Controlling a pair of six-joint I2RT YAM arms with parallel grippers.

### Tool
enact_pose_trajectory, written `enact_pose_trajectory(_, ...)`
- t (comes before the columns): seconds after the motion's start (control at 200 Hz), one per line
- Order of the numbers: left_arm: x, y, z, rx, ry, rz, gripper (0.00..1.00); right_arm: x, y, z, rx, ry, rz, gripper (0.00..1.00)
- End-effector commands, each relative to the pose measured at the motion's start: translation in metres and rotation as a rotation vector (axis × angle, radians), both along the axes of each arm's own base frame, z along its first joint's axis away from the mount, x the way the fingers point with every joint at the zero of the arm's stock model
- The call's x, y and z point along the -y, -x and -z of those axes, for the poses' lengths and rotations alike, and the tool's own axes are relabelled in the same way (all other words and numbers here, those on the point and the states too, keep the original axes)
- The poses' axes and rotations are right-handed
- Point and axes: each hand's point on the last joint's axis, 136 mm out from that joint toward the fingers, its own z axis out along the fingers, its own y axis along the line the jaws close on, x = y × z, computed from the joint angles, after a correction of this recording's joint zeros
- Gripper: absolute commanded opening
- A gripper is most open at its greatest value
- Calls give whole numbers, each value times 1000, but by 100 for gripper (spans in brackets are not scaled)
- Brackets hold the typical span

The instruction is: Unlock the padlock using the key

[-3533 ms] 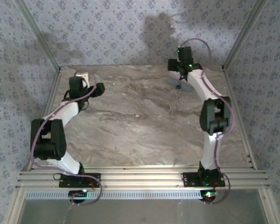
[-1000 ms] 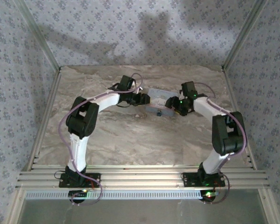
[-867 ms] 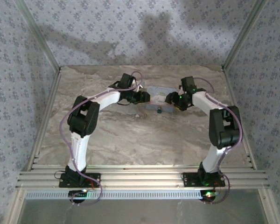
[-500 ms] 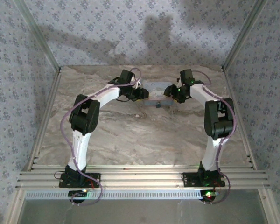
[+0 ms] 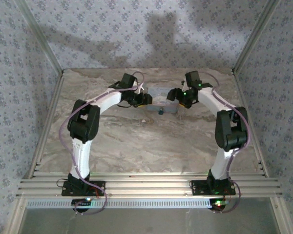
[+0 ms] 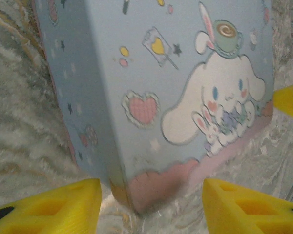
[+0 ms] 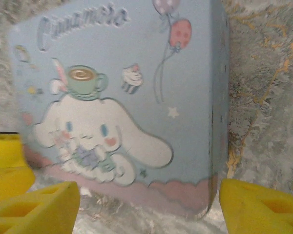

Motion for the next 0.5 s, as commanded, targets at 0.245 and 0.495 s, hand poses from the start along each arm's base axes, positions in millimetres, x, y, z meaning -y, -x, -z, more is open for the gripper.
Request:
enact_pose_trajectory(0.245, -73, -16, -47, 142, -104, -145, 62, 36, 49, -48, 110, 54, 73, 79)
enact_pose_trajectory(0.495, -136, -54, -35, 53, -364, -359, 58, 33, 107, -1, 38, 84, 108, 79)
